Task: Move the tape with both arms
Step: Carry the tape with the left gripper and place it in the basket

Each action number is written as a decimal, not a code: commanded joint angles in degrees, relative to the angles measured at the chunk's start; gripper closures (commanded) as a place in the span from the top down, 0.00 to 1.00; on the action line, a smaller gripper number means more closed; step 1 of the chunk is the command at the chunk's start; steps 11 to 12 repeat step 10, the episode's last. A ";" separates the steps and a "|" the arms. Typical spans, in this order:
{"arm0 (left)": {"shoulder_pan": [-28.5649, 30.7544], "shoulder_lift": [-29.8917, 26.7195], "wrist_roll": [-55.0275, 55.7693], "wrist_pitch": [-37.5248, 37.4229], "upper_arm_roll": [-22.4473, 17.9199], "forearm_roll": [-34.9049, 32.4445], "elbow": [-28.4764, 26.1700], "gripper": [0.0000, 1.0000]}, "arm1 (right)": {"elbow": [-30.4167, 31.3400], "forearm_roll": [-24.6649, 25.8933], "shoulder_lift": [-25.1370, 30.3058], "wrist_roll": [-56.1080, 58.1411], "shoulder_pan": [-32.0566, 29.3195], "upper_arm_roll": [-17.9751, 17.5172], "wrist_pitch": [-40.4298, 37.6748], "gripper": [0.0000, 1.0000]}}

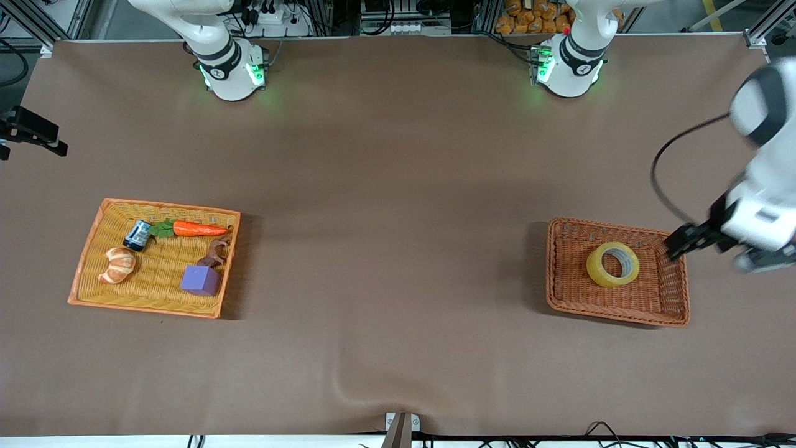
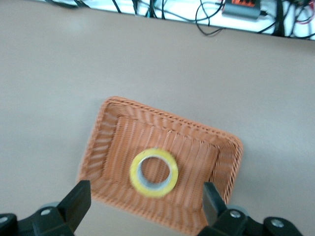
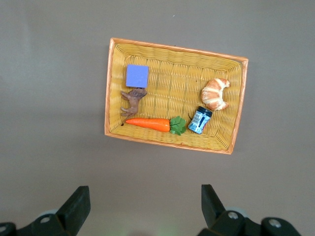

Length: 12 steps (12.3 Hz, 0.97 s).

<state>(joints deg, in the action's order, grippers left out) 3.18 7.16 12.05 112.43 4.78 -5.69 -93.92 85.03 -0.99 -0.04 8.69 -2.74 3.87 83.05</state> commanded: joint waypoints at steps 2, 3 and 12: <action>0.33 -0.91 -2.56 -16.68 1.89 -0.47 9.62 1.00 | -1.01 -1.04 -0.31 -0.95 -1.14 -1.32 -0.16 1.00; 0.33 -1.18 -2.65 -19.42 2.33 0.32 10.68 1.00 | -1.01 -0.86 -0.23 -2.52 -0.09 -1.32 -0.51 1.00; -1.60 -4.26 -4.58 -23.75 0.58 6.22 11.39 1.00 | -1.27 0.90 -0.23 -4.64 1.33 -1.41 -0.25 1.00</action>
